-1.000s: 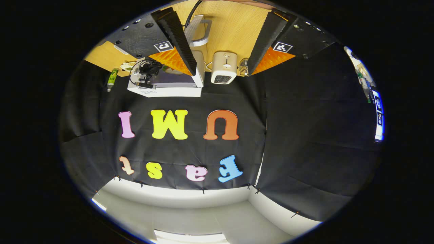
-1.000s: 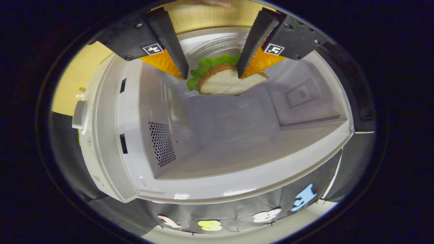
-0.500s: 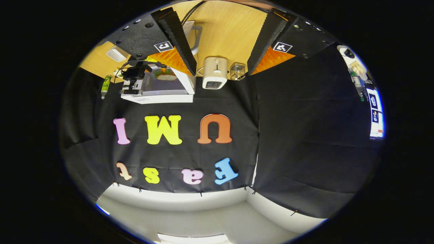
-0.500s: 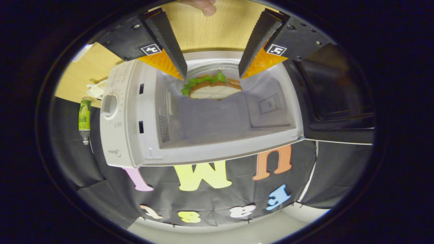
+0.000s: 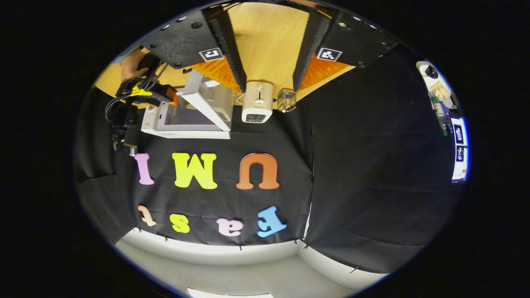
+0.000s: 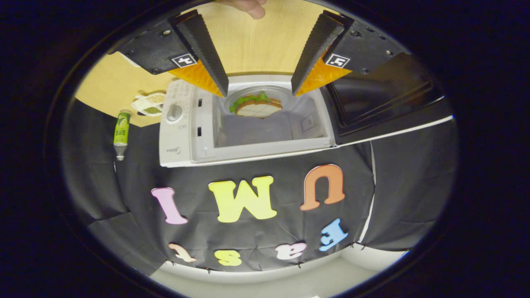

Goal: Open the microwave oven with the left hand, put the food in, and close the microwave oven.

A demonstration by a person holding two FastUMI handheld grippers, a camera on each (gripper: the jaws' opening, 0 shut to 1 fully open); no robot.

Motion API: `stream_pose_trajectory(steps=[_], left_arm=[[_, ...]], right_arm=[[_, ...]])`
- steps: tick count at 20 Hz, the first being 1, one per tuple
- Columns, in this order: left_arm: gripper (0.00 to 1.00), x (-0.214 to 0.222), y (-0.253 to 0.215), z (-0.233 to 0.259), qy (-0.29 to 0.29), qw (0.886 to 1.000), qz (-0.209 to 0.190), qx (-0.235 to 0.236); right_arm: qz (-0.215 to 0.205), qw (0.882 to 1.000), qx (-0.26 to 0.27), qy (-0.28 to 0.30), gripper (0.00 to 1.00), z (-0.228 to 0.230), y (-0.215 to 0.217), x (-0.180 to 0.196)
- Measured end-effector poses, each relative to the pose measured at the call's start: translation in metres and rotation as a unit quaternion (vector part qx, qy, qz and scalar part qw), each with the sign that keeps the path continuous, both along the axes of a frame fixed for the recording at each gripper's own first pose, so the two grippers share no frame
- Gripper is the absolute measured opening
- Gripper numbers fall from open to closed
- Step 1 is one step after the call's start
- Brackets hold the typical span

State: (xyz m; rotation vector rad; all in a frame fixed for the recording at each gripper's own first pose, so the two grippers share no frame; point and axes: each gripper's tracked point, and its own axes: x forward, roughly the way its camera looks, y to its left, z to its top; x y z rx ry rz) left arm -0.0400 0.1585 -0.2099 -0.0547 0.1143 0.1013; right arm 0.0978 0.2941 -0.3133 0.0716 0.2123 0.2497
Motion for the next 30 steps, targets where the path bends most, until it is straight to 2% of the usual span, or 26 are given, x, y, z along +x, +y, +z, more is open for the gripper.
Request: stream_pose_trajectory(steps=[2,3,4,6,8,11,12,13,14,16,17,20,23,30], left_arm=[[0.21,0.005,0.002,-0.007,-0.003,1.000,-0.007,0.010],[0.27,0.009,0.001,-0.011,-0.002,1.000,-0.016,0.013],[0.13,0.010,-0.002,-0.013,-0.007,1.000,-0.027,0.014],[0.11,0.015,-0.010,-0.021,-0.011,0.999,-0.049,0.013],[0.00,0.020,-0.021,-0.031,-0.011,0.997,-0.076,0.006],[0.02,0.026,-0.042,-0.045,-0.009,0.993,-0.114,-0.013],[0.02,0.040,-0.047,-0.052,-0.009,0.994,-0.110,-0.017],[0.00,0.035,-0.047,-0.056,-0.003,0.992,-0.120,-0.028],[0.00,0.036,-0.052,-0.062,0.005,0.991,-0.127,-0.038],[0.00,0.041,-0.056,-0.071,0.011,0.990,-0.133,-0.045],[0.00,0.044,-0.056,-0.077,0.014,0.990,-0.132,-0.046],[0.00,0.045,-0.070,-0.094,0.039,0.986,-0.144,-0.078],[0.00,0.046,-0.081,-0.096,0.040,0.985,-0.145,-0.084],[0.00,0.053,-0.131,-0.093,0.042,0.978,-0.194,-0.067]], right_arm=[[-0.010,1.000,0.009,0.006,0.98,0.021,-0.023,-0.020],[-0.016,1.000,0.014,0.004,0.98,0.035,-0.035,-0.029],[-0.021,1.000,0.018,-0.001,0.98,0.050,-0.048,-0.039],[-0.027,0.999,0.013,-0.014,0.98,0.075,-0.071,-0.056],[-0.033,0.999,0.004,-0.036,0.97,0.103,-0.097,-0.075],[-0.036,0.998,-0.027,-0.049,0.98,0.130,-0.133,-0.103],[-0.036,0.997,-0.036,-0.055,0.92,0.140,-0.146,-0.114],[-0.037,0.997,-0.038,-0.061,0.92,0.147,-0.159,-0.119],[-0.040,0.996,-0.035,-0.067,0.97,0.156,-0.172,-0.127],[-0.044,0.996,-0.020,-0.072,0.97,0.171,-0.194,-0.144],[-0.044,0.996,-0.012,-0.075,0.92,0.178,-0.204,-0.151],[-0.042,0.995,-0.006,-0.089,0.97,0.195,-0.225,-0.166],[-0.038,0.996,-0.013,-0.078,0.97,0.190,-0.240,-0.177],[-0.029,0.997,-0.021,-0.064,0.97,0.181,-0.255,-0.181]])
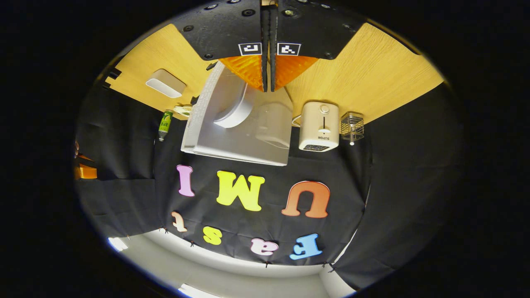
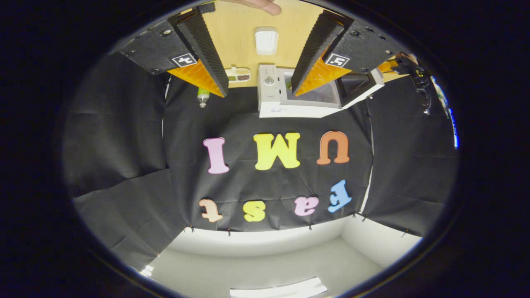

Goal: Open the microwave oven with the left hand, put the food in, and close the microwave oven.

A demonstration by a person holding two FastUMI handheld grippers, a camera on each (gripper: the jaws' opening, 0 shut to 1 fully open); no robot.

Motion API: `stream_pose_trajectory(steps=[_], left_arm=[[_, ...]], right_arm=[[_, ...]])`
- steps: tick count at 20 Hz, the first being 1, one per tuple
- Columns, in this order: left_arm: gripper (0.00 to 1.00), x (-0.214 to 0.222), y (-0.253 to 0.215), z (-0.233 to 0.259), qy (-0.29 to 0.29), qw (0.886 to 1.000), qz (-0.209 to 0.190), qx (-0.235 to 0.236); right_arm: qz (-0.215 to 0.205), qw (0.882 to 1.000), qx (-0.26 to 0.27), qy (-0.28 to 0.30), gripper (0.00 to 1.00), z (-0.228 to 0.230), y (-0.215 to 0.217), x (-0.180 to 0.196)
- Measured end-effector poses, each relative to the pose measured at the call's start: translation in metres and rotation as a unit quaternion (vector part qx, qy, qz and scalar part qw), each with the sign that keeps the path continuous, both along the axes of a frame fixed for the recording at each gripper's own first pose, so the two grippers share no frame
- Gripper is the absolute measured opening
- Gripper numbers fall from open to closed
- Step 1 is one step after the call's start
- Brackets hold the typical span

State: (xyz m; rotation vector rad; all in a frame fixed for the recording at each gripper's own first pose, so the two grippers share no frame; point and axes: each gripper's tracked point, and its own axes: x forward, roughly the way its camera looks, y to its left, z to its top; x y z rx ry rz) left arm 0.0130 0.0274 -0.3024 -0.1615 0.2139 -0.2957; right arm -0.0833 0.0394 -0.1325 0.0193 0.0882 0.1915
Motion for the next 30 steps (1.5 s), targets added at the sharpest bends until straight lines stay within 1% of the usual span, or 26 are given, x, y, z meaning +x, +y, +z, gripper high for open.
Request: stream_pose_trajectory(steps=[5,8,11,12,13,14,15,16,17,20,22,27,28,29,30], left_arm=[[0.00,0.017,-0.048,0.002,-0.007,0.998,-0.057,0.031],[0.00,0.033,-0.082,0.009,-0.018,0.995,-0.088,0.038],[0.00,0.053,-0.116,0.010,-0.025,0.993,-0.109,0.037],[0.00,0.060,-0.125,0.009,-0.026,0.993,-0.112,0.035],[0.00,0.067,-0.135,0.008,-0.026,0.993,-0.114,0.033],[0.00,0.076,-0.143,0.006,-0.026,0.993,-0.113,0.033],[0.00,0.080,-0.147,0.005,-0.022,0.992,-0.117,0.033],[0.00,0.086,-0.154,0.002,-0.020,0.992,-0.117,0.033],[0.00,0.094,-0.157,0.001,-0.020,0.993,-0.113,0.035],[0.00,0.115,-0.174,-0.003,-0.008,0.994,-0.110,0.022],[0.00,0.129,-0.186,-0.004,-0.009,0.994,-0.104,0.018],[0.00,0.162,-0.208,-0.008,-0.008,0.994,-0.100,0.036],[0.00,0.167,-0.213,-0.009,-0.007,0.995,-0.097,0.037],[0.00,0.174,-0.217,-0.009,-0.007,0.995,-0.094,0.037],[0.00,0.181,-0.222,-0.011,-0.004,0.995,-0.091,0.039]], right_arm=[[0.010,1.000,0.004,0.004,0.98,-0.001,-0.006,-0.002],[0.005,1.000,0.014,-0.003,0.97,0.005,-0.016,-0.007],[0.007,1.000,0.027,-0.007,0.97,0.005,-0.020,-0.010],[0.009,1.000,0.024,-0.008,0.91,0.005,-0.021,-0.010],[0.011,1.000,0.020,-0.009,0.91,0.004,-0.023,-0.012],[0.012,1.000,0.019,-0.014,0.97,0.005,-0.024,-0.012],[0.015,1.000,0.016,-0.018,0.91,0.006,-0.025,-0.015],[0.017,1.000,0.012,-0.021,0.97,0.006,-0.025,-0.016],[0.017,1.000,0.009,-0.020,0.91,0.003,-0.029,-0.016],[0.012,1.000,0.018,-0.014,0.91,-0.004,-0.039,-0.012],[0.009,1.000,0.022,-0.010,0.91,-0.009,-0.045,-0.007],[0.001,0.999,0.033,0.001,0.91,-0.023,-0.060,0.006],[-0.001,0.999,0.034,0.003,0.97,-0.025,-0.063,0.010],[-0.004,0.999,0.034,0.003,0.98,-0.027,-0.066,0.013],[-0.006,0.999,0.034,0.003,0.91,-0.027,-0.065,0.014]])
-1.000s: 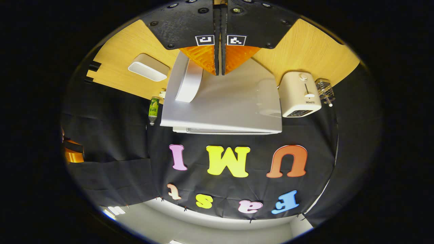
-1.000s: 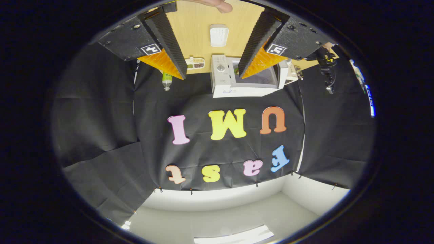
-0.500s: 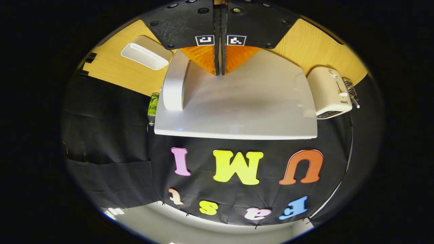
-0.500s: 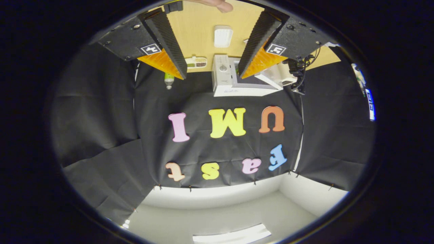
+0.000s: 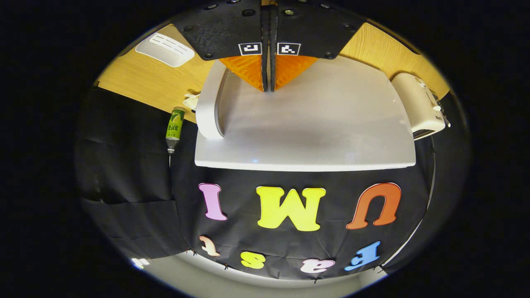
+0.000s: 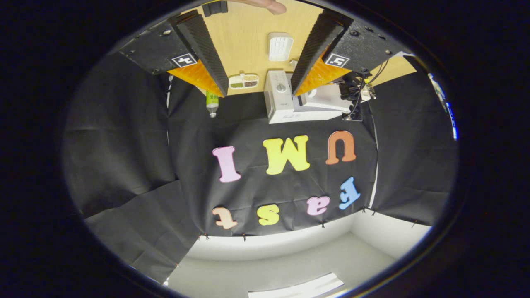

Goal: Open the microwave oven with the left hand, put the food in, and close the microwave oven.

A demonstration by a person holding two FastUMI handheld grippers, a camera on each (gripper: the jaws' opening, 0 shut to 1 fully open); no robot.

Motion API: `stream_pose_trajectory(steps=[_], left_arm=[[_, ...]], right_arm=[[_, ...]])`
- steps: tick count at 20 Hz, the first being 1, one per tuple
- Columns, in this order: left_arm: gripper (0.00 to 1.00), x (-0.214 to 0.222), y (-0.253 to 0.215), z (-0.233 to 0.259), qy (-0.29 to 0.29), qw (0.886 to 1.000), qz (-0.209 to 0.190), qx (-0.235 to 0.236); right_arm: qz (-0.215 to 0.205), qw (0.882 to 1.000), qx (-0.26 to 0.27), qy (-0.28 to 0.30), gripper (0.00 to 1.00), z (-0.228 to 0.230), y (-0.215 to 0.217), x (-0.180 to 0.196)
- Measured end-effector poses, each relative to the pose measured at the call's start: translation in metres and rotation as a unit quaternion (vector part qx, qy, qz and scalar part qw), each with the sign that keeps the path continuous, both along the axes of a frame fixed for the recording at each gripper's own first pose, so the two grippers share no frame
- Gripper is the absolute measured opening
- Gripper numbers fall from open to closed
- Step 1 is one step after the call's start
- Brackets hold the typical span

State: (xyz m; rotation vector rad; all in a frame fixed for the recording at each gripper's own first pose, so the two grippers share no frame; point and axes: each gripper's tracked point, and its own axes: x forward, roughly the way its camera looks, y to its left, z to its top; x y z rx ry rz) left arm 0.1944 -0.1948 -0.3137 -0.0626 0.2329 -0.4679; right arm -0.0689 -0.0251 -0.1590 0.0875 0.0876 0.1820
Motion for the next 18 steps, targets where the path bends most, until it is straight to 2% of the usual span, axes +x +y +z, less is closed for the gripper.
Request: stream_pose_trajectory(steps=[2,7,8,9,13,17,18], left_arm=[[0.00,0.014,-0.007,-0.001,0.006,1.000,0.016,0.001],[0.00,0.057,-0.024,-0.001,0.033,0.998,0.052,-0.031],[0.00,0.052,-0.027,-0.001,0.051,0.997,0.051,-0.042],[0.00,0.055,-0.029,0.002,0.050,0.996,0.048,-0.052],[0.00,0.048,-0.025,-0.013,0.073,0.995,0.054,-0.031],[0.00,0.033,-0.020,-0.032,0.125,0.990,0.062,-0.019],[0.00,0.026,-0.016,-0.032,0.132,0.989,0.064,-0.018]], right_arm=[[-0.004,1.000,-0.003,-0.001,0.91,-0.001,-0.004,0.000],[-0.009,1.000,-0.016,-0.015,0.91,0.008,-0.006,-0.006],[-0.010,1.000,-0.019,-0.015,0.97,0.008,-0.006,-0.006],[-0.011,1.000,-0.023,-0.014,0.91,0.007,-0.007,-0.008],[-0.013,0.999,-0.027,-0.014,0.91,0.015,-0.005,-0.014],[-0.013,0.999,-0.036,-0.026,0.91,0.027,0.002,-0.023],[-0.010,0.999,-0.038,-0.028,0.97,0.030,0.004,-0.026]])
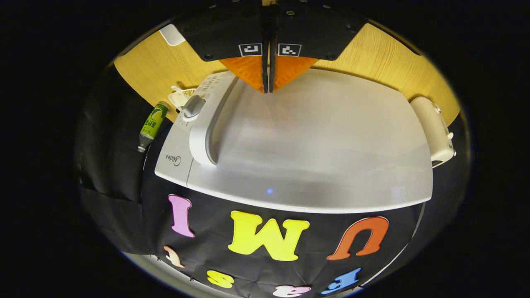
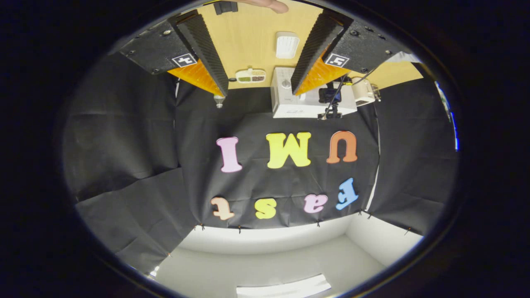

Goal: Open the microwave oven with the left hand, put the food in, and close the microwave oven.

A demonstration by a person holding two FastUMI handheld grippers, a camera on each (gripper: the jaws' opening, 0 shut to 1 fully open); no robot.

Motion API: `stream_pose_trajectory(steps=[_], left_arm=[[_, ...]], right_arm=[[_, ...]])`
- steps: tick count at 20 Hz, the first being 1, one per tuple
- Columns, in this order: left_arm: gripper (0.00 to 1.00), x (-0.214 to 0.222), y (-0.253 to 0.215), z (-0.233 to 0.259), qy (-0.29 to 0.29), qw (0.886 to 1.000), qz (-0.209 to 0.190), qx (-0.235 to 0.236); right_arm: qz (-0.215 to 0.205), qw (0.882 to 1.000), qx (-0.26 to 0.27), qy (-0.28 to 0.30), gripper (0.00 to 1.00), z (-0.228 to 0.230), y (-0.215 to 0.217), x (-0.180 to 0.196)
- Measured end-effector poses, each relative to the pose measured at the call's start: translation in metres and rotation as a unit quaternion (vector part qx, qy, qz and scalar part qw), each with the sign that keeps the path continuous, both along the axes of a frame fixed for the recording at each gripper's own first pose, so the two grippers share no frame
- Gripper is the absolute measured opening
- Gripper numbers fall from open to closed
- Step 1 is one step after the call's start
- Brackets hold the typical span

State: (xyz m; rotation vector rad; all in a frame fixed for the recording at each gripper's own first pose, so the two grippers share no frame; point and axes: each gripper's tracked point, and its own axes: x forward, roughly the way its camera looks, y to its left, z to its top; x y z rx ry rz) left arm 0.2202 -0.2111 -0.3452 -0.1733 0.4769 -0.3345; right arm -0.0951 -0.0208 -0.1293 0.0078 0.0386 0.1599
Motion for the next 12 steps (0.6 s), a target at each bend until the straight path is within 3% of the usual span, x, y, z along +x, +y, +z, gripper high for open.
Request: stream_pose_trajectory(steps=[1,3,4,6,7,10,12], left_arm=[[0.00,-0.006,0.002,0.002,0.004,1.000,0.001,0.000],[0.16,-0.023,0.008,0.011,0.012,1.000,-0.002,-0.005],[0.40,-0.032,0.012,0.014,0.020,1.000,-0.003,-0.005],[0.69,-0.049,0.024,0.024,0.027,1.000,0.002,0.001],[0.73,-0.054,0.029,0.030,0.023,1.000,0.005,0.006],[0.92,-0.072,0.048,0.065,-0.012,0.999,0.022,0.021],[0.97,-0.086,0.059,0.094,-0.036,0.999,0.031,0.019]], right_arm=[[0.001,1.000,-0.001,-0.001,0.91,0.001,0.003,-0.002],[-0.002,1.000,0.000,-0.003,0.91,0.005,0.004,-0.004],[-0.002,1.000,-0.002,-0.002,0.91,0.006,0.005,-0.006],[-0.006,1.000,-0.005,-0.009,0.91,0.012,0.005,-0.009],[-0.013,1.000,-0.006,-0.013,0.97,0.015,0.002,-0.009],[-0.020,1.000,0.000,-0.016,0.97,0.023,0.001,-0.013],[-0.024,0.999,0.003,-0.021,0.97,0.030,0.000,-0.014]])
